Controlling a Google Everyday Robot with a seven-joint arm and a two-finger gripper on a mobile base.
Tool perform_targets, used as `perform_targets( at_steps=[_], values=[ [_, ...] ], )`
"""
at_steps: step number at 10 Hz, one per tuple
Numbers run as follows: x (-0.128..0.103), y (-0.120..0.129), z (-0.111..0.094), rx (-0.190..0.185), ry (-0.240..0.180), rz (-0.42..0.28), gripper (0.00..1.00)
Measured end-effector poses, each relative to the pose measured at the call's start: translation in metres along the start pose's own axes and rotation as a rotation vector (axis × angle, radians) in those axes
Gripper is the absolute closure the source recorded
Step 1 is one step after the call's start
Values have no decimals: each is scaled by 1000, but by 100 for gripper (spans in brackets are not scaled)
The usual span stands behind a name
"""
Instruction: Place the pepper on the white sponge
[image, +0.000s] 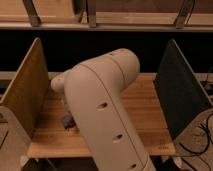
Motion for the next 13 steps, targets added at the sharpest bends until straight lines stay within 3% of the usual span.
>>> perform_targets(
  at_steps=[4, 8, 13],
  values=[
    [0, -20, 2, -7, 21, -56, 100],
    [10, -20, -8, -17, 70, -51, 93],
    [9, -20, -8, -18, 71, -50, 92]
  ],
)
